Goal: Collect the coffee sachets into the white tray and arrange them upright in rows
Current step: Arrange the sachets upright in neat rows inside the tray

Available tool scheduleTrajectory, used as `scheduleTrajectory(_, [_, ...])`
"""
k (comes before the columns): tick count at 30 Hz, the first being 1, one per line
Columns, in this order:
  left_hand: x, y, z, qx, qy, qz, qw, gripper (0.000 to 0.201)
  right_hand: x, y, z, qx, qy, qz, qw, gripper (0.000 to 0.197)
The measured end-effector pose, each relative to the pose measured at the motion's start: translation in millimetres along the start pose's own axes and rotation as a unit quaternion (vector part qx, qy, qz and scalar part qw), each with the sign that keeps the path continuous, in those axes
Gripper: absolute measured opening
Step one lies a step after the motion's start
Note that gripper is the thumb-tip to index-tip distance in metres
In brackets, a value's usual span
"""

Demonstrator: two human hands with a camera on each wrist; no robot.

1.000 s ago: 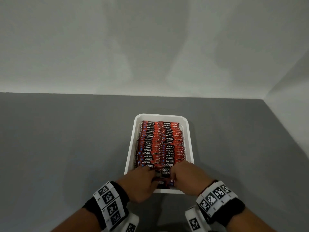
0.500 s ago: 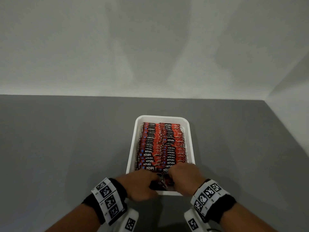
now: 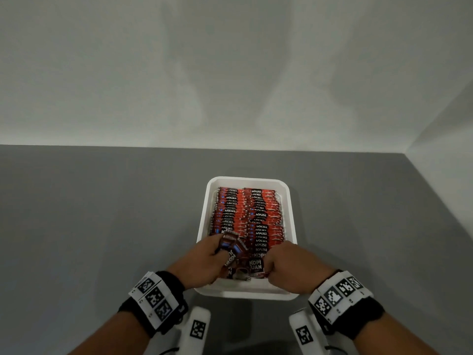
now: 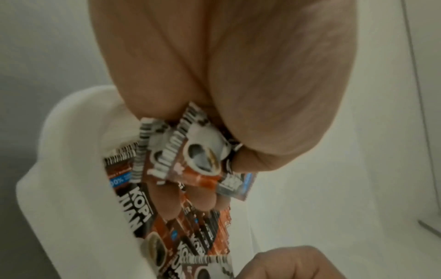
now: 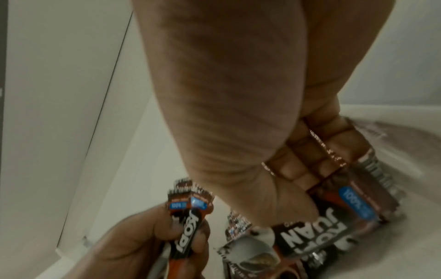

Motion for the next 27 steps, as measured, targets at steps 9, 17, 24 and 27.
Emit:
scheduleTrajectory(9, [-5,-8,8,-0.084,0.301,-0.094,0.945,0.047,-33,8,-12,0.025,-0.366,-0.113,0.923,0.022])
scheduleTrajectory(17, [17,-22,-51,-0.014,0.383,-0.064,0.921,0.028,-48,0,27,-0.034,-0.559,-0.207,0.802,0.026])
scheduleTrajectory(24, [17,-28,-49,-0.073,0.415,-0.063,0.905,0.013,-65,-1,44,-0.132,-0.208,-0.193,0.95,0.125])
scheduleTrajectory(27, [23,-31,-56,-0.067,0.404,-0.042,0.911,0.017,-63,-9,53,-0.142,-0.079,-0.156,0.974,0.141])
Point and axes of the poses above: each hand's wrist, its own y-axis away from the middle knuckle, its own x-axis out of the palm, z = x × y, the point moved 7 cm from there along -y, towards the middle knuckle, and after that the axes turned 1 degree about -y, right-handed, at the moved point
